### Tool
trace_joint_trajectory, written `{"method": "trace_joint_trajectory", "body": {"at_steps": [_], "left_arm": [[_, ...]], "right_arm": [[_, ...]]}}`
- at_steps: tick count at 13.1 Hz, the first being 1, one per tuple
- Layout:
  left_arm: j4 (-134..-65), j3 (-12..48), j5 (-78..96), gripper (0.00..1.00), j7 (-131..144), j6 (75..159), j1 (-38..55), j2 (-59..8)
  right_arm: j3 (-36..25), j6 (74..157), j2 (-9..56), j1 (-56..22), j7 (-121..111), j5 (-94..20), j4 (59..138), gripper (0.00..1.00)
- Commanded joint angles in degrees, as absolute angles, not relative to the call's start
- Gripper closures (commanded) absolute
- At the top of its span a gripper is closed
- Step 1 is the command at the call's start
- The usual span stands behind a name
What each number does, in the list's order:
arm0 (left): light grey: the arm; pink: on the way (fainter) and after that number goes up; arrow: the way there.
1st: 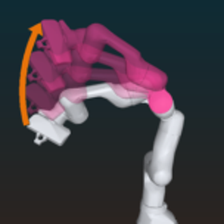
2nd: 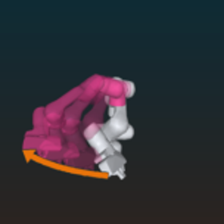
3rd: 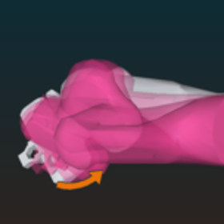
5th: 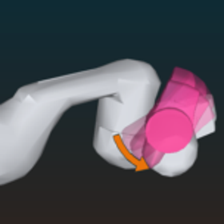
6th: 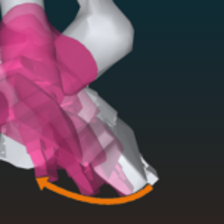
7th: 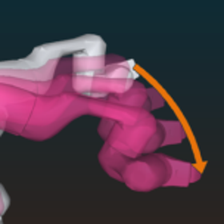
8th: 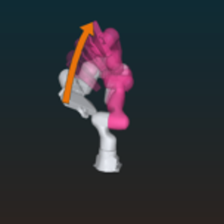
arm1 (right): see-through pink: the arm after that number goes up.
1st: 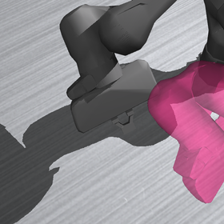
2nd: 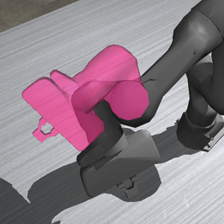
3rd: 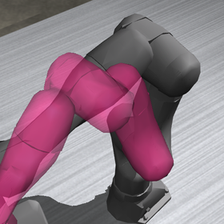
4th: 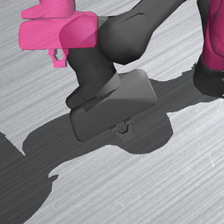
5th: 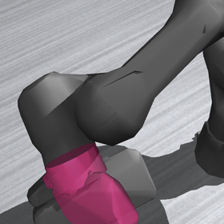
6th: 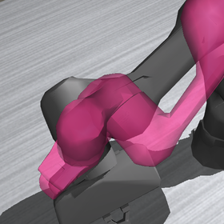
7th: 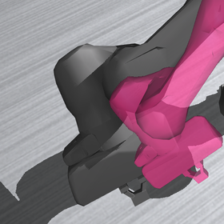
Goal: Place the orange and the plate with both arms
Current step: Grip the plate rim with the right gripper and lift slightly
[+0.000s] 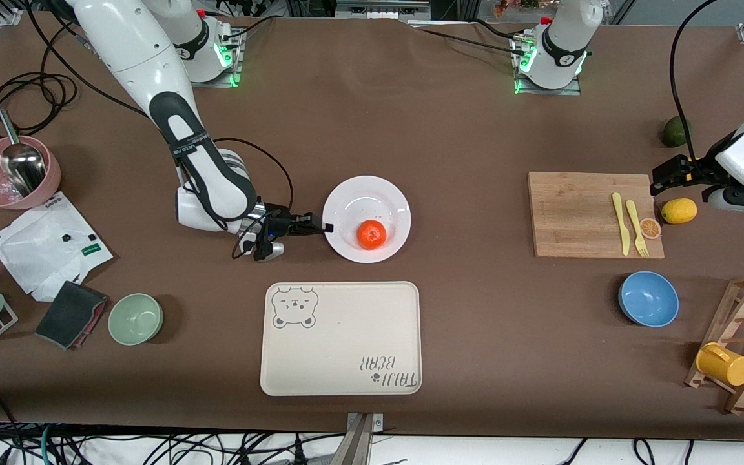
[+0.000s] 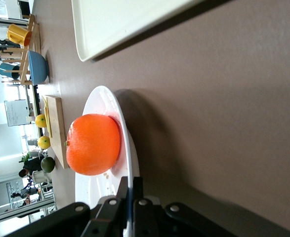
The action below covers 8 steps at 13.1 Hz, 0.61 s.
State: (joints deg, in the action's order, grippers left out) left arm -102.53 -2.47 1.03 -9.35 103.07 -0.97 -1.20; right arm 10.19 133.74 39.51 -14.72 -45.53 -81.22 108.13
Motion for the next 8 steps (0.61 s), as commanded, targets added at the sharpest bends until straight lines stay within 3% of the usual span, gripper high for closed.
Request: {"method": "trace_joint_trajectory", "body": {"at_steps": [1, 8], "left_arm": [[-100.8, -2.5, 2.5, 0.00, -10.9, 101.5, -1.2, -1.8], [-100.8, -2.5, 2.5, 0.00, -10.9, 100.7, -1.3, -1.8]], "right_arm": [[10.3, 133.7, 40.4, -14.5, -45.7, -81.5, 105.3, 1.00], [10.0, 130.2, 40.1, -12.2, -45.4, -81.2, 99.9, 1.00]]}}
